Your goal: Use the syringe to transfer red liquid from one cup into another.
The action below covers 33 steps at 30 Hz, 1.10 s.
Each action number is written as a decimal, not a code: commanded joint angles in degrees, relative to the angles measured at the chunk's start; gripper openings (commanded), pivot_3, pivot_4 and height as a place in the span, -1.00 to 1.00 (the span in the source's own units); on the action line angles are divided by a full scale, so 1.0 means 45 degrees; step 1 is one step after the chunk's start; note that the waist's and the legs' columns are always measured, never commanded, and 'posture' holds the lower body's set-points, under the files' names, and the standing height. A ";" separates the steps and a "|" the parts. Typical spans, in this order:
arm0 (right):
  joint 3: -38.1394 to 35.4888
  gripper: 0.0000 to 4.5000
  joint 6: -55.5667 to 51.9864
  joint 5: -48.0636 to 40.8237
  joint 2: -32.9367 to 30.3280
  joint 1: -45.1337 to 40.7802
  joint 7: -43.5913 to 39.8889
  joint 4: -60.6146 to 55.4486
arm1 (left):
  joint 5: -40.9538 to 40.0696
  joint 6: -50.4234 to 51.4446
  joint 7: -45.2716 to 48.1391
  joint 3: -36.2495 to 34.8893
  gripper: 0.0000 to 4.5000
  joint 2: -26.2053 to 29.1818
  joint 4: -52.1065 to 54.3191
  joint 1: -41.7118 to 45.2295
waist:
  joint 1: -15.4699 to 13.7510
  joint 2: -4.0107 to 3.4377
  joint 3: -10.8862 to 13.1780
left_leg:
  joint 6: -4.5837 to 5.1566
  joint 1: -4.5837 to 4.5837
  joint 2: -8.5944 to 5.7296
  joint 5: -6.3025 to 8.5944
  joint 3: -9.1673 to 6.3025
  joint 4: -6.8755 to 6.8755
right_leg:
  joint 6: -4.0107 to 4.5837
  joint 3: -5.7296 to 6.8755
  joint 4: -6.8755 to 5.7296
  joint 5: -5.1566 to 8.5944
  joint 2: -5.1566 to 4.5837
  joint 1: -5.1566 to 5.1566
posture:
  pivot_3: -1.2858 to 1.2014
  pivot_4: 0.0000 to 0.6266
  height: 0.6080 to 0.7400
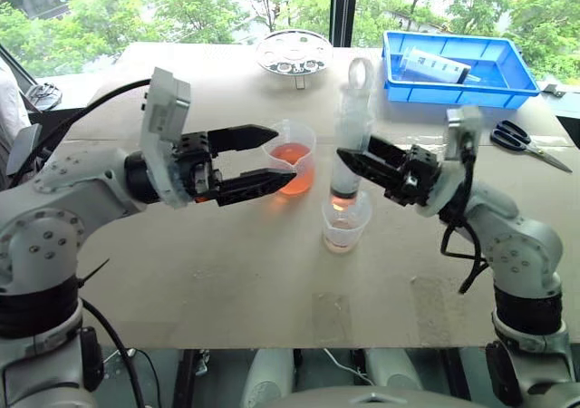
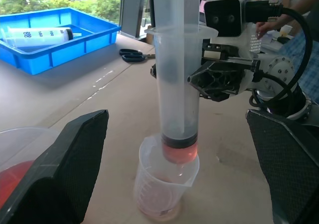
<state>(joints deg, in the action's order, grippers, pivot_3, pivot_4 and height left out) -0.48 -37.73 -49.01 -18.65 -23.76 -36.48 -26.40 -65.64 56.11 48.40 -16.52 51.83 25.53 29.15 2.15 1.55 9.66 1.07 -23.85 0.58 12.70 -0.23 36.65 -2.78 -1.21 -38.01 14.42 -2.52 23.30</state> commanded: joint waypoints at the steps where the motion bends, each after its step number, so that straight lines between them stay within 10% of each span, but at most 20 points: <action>1: 0.0127 -0.40 0.1103 0.0614 0.0099 0.0145 -0.0498 -0.0047 | -0.0501 0.0133 0.0556 -0.0057 1.00 0.0517 -0.0267 0.0929 | -0.0026 0.0004 0.0001 | 0.0000 -0.0002 0.0002 0.0000 -0.0009 0.0002 | 0.0000 0.0008 0.0001 0.0000 0.0008 0.0000 | 0.03 -0.52 1.00; 31: 0.1809 -0.40 0.4576 0.3898 0.0359 0.1813 -0.2094 0.1242 | 0.5343 -0.1971 0.1623 0.4108 1.00 -0.2199 -0.3620 0.5359 | -0.0151 0.0009 0.0003 | -0.0002 -0.0008 0.0000 -0.0001 -0.0008 0.0037 | -0.0002 -0.0002 -0.0003 0.0001 0.0026 -0.0008 | 0.03 -0.52 1.00; 33: 0.1833 -0.40 0.4587 0.3929 0.0381 0.1730 -0.2106 0.1327 | 0.5528 -0.2085 0.1763 0.4190 0.76 -0.2349 -0.3713 0.5453 | -0.0157 0.0008 0.0003 | -0.0003 -0.0007 0.0000 -0.0001 -0.0010 0.0037 | -0.0002 -0.0001 -0.0007 0.0000 0.0027 -0.0008 | 0.03 -0.52 1.00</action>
<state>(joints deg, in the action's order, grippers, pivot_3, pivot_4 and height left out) 7.91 -18.43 -31.29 -17.05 -15.33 -45.52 -19.16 -41.42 48.14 55.84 2.87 41.17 8.28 51.79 1.45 1.59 9.67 1.05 -23.89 0.58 12.70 -0.28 36.82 -2.79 -1.21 -38.04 14.42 -2.40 23.27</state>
